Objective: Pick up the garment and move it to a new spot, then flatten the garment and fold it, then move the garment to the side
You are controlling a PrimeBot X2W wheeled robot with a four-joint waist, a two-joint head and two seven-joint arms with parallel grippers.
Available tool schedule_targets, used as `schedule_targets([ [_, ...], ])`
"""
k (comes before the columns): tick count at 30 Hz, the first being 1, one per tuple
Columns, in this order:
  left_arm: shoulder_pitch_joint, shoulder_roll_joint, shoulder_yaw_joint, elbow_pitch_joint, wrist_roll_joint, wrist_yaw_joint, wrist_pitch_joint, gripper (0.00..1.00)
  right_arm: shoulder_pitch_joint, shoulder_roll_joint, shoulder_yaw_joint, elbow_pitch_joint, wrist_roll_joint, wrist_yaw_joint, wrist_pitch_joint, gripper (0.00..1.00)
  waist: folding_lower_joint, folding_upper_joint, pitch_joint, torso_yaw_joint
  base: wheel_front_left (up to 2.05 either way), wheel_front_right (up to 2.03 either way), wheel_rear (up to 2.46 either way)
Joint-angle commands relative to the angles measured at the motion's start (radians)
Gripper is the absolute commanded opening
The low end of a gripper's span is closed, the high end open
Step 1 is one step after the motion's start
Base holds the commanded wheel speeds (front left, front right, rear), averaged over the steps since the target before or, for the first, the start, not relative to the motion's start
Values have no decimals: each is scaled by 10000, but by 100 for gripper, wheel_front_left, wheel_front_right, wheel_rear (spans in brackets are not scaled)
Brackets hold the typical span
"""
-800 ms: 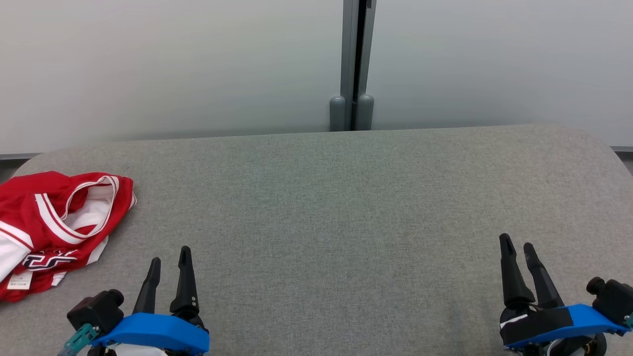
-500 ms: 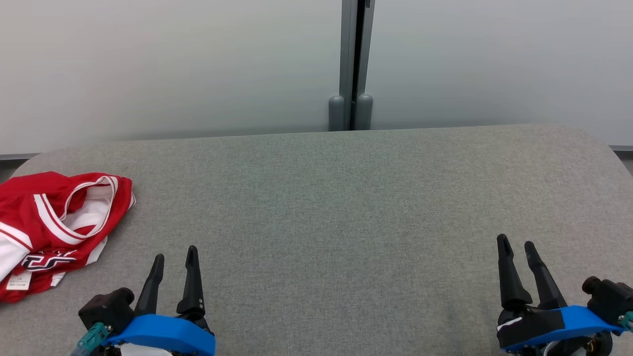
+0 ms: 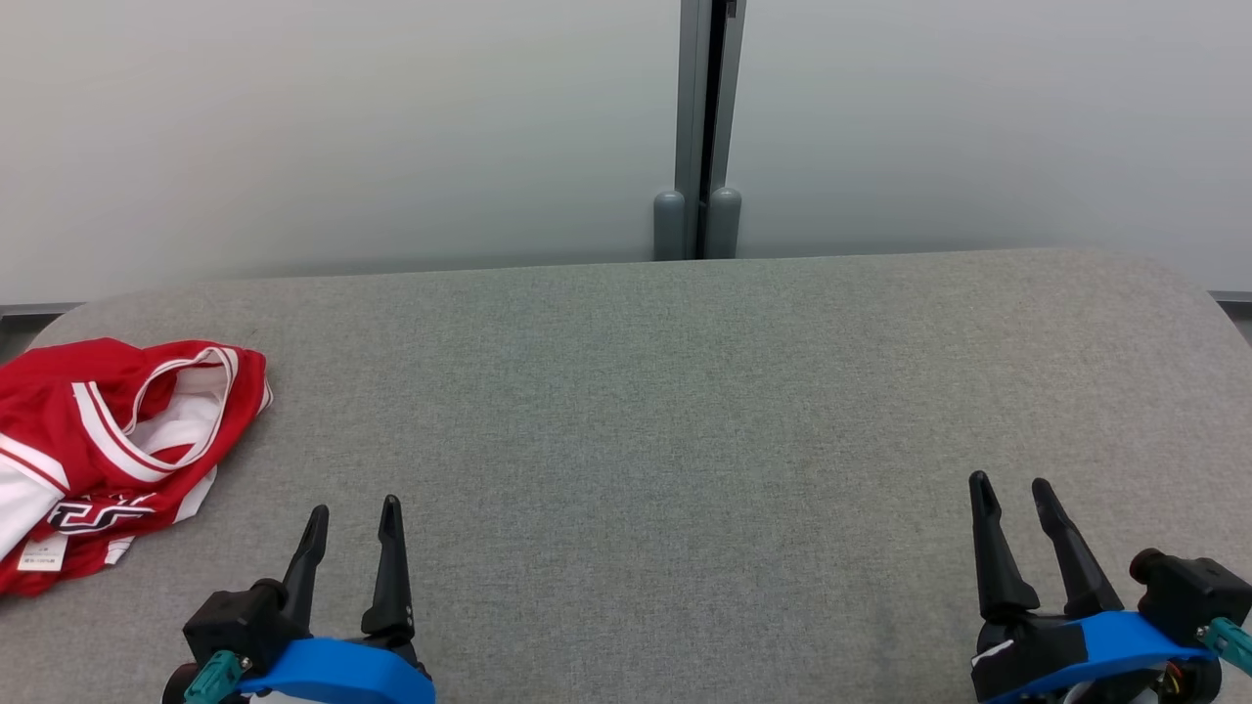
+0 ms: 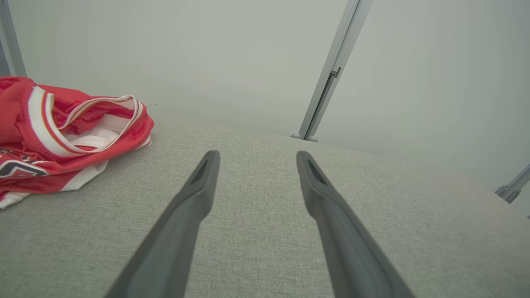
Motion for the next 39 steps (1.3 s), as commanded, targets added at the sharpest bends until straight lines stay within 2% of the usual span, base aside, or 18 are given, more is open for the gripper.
schedule_targets([
  [1,15,57,-11,-56,240,76,-113,100,27,-91,10,-111,-296,19,-110,100,0,0,0,8,0,0,0],
  [13,103,176,-117,164,879,120,-369,100,90,-100,-58,-103,-1327,22,-163,100,0,0,2,37,0,0,0],
  [29,332,-29,-133,-18,1211,391,-557,100,184,-109,-118,-41,-2373,23,-82,100,0,0,-40,58,0,0,0],
  [39,377,122,-184,-15,1529,398,-731,100,140,-113,-44,8,-2938,18,-366,100,0,0,-44,47,0,0,0],
])
